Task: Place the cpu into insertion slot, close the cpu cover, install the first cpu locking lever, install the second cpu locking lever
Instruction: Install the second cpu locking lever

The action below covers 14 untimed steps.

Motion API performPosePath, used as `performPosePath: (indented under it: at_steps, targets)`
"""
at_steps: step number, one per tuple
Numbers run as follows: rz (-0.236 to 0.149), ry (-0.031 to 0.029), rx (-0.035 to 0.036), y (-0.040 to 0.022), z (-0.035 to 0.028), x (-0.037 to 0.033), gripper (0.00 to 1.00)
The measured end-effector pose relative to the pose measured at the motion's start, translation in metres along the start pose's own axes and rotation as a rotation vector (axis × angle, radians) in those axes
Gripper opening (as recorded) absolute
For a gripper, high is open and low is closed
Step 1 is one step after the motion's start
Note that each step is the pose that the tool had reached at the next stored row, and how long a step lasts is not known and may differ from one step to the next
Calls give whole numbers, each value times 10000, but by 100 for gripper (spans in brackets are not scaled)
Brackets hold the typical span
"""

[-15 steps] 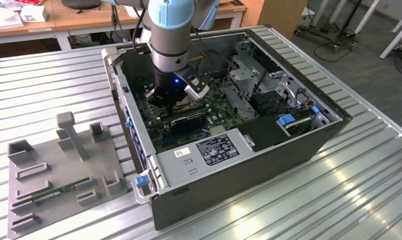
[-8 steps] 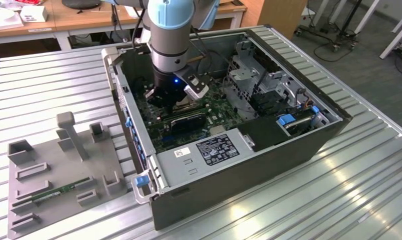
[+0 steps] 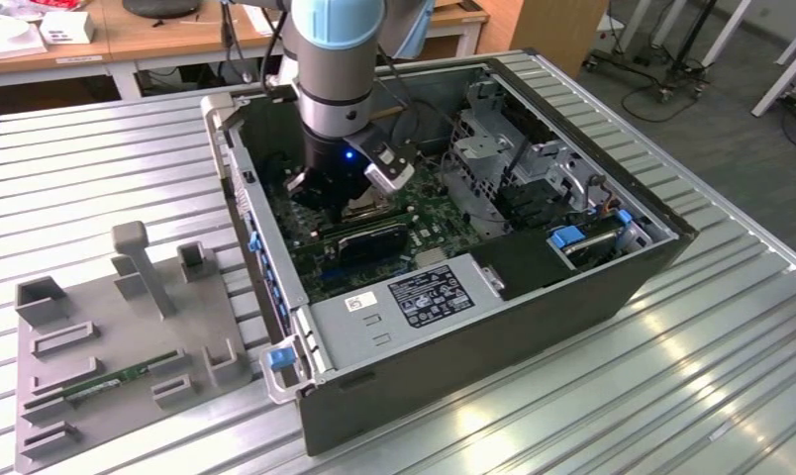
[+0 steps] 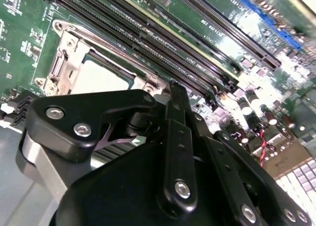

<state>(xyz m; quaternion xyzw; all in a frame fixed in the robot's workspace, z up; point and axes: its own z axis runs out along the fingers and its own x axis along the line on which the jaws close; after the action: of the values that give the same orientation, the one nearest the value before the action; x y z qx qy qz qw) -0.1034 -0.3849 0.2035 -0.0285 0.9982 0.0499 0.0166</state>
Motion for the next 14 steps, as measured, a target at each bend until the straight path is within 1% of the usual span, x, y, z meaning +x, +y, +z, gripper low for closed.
performPosePath:
  at_steps: [3,9,11,14]
  targets:
    - [-2,4,51,3,-33,-2,11]
    - [-2,6,54,5,-36,-9,11]
    - [-2,4,53,5,-33,-46,11]
    - [-1,4,52,4,-31,-123,11]
